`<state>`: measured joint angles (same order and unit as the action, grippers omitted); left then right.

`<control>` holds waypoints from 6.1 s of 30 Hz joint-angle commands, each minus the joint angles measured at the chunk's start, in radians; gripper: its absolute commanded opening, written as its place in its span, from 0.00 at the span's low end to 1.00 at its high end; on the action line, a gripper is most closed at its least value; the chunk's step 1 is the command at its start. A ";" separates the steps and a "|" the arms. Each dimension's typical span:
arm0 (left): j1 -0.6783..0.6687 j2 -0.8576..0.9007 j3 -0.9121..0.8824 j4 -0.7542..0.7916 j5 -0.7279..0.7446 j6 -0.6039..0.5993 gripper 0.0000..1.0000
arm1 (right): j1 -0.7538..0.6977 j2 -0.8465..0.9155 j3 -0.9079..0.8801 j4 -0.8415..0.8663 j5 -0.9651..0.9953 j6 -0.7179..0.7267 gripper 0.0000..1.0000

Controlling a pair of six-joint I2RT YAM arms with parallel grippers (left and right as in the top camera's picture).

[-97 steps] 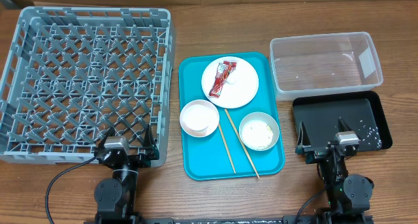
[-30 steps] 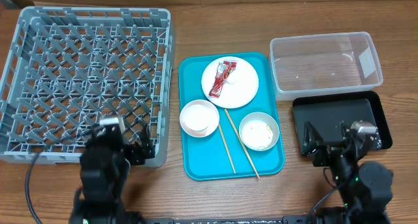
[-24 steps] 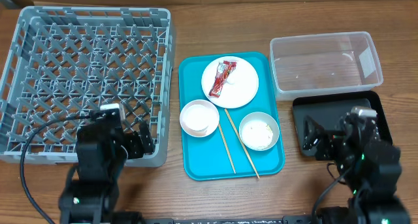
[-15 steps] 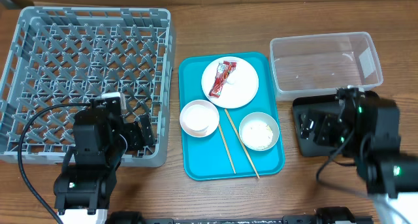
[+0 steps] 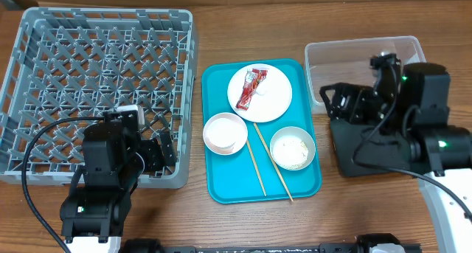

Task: Sort waste into correct bins and load items into the dishwasher
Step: 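Reach the right gripper to the white plate and grasp the red wrapper, then carry the red wrapper with the right gripper into the clear bin, then grasp the white tissue on the plate with the right gripper, then drop the white tissue into the clear bin with the right gripper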

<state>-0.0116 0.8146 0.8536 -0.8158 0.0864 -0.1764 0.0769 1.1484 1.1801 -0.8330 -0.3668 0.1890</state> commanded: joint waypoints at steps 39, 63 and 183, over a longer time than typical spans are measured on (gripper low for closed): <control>0.124 -0.003 0.047 -0.047 -0.068 -0.056 1.00 | 0.420 0.838 0.378 0.115 0.307 0.390 0.75; 0.124 -0.003 0.047 -0.047 -0.068 -0.056 1.00 | 0.485 0.982 0.378 0.257 0.374 0.549 0.57; 0.124 0.036 0.047 -0.047 -0.067 -0.056 1.00 | 0.097 0.637 0.481 -0.136 0.452 0.245 0.13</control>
<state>0.1059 0.8513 0.8722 -0.8680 0.0254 -0.2115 0.2440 1.7683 1.6650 -0.9333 0.0628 0.4404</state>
